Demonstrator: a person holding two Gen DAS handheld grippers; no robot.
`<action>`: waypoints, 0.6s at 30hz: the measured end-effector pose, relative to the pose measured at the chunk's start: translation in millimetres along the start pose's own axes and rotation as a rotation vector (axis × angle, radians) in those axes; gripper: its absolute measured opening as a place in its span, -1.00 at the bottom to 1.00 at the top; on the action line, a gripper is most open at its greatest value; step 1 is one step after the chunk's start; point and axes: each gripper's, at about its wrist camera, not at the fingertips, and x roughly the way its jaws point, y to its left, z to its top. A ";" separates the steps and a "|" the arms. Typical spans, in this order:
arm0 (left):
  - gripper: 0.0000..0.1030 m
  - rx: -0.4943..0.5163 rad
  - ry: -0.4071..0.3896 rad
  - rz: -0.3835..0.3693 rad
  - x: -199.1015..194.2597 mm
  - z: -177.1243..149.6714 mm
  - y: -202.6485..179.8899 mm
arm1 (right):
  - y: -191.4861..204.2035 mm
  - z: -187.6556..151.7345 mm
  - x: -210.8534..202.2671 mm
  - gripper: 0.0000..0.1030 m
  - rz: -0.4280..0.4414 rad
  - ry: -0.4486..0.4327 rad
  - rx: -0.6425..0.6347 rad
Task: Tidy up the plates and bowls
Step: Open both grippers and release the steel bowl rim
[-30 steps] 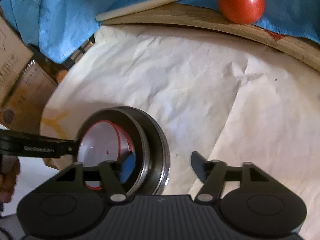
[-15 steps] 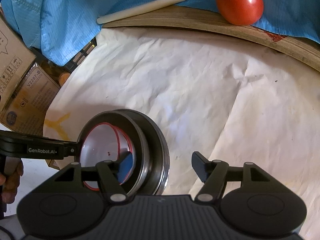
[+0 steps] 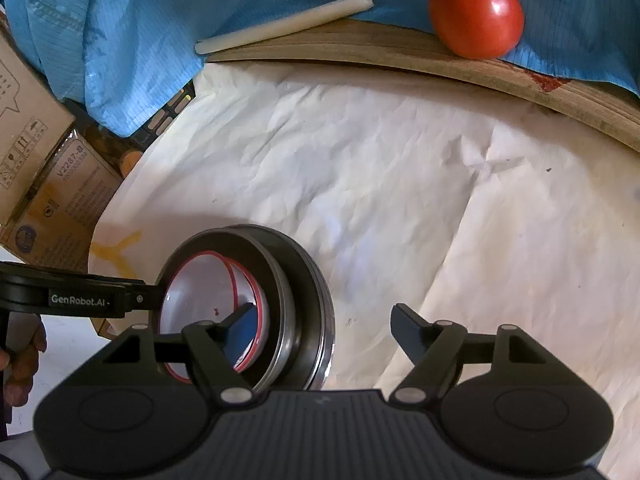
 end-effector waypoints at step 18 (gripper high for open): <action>0.30 -0.035 -0.056 0.050 -12.2 -9.5 -1.2 | -4.1 -8.2 -8.3 0.83 0.029 -0.017 -0.022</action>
